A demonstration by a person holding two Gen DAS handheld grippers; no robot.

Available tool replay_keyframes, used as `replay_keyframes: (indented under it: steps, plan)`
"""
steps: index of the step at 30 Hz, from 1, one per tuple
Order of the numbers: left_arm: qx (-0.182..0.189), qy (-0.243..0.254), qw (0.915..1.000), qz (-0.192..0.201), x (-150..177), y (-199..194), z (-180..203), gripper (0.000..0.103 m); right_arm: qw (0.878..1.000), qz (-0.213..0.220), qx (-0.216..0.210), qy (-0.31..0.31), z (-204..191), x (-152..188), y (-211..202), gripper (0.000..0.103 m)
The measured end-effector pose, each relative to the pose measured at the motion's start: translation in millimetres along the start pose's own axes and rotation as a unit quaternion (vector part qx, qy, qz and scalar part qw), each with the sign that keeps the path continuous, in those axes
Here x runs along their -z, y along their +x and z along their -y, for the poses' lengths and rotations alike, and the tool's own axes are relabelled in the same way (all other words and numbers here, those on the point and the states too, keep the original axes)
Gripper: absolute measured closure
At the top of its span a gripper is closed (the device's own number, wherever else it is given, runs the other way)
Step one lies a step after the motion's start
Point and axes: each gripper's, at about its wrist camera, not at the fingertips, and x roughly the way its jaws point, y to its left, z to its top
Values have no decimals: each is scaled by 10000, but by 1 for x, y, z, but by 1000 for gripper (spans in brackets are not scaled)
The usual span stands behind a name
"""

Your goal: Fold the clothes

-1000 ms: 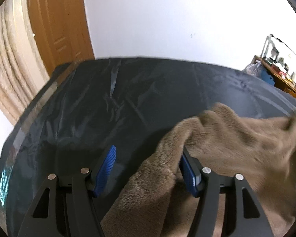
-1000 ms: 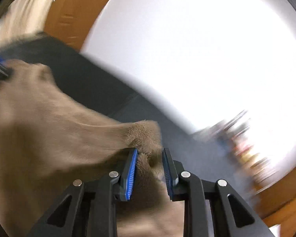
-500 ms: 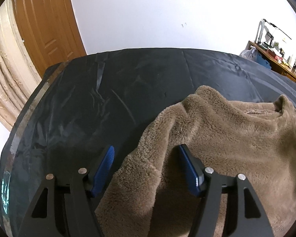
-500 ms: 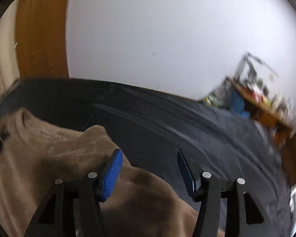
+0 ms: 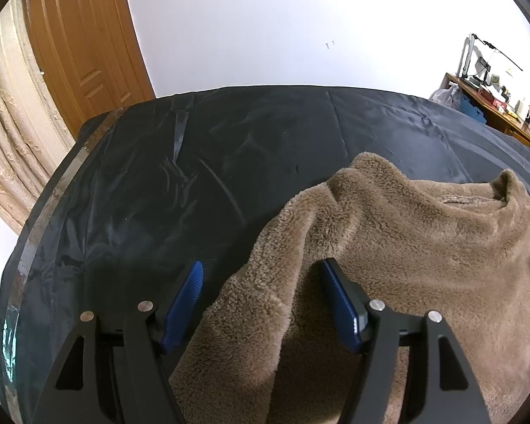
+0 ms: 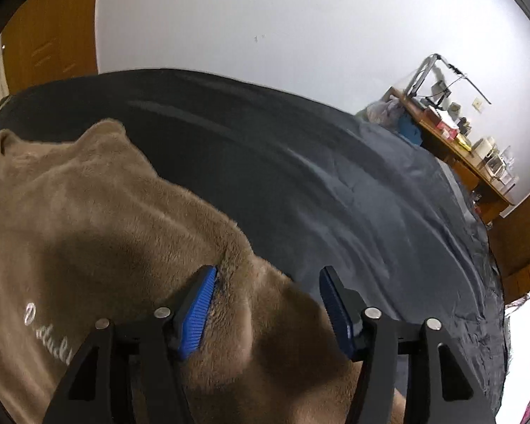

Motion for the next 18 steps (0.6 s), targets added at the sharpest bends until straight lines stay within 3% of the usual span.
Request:
replay_keyframes:
  steps: [2,5,11,15,18]
  plan:
    - [-15,13,10000,3,0,0,1,29,9998,45,128,-140,-7,-5,6,35]
    - [-38,33,10000,8,1,0,3,29,9979,152,557,-280,-5,-18,22,20]
    - [-23,14,10000,-6,1,1,3,27,9958,277,863,121,8,-32,43,2]
    - [11,-32,10000,-9,1,-3,0,26,9929,378,1124,13,5,-39,44,2]
    - [81,-193,9998,32,-1,-19,-15,25,9944,363,986,76,4,-34,40,2]
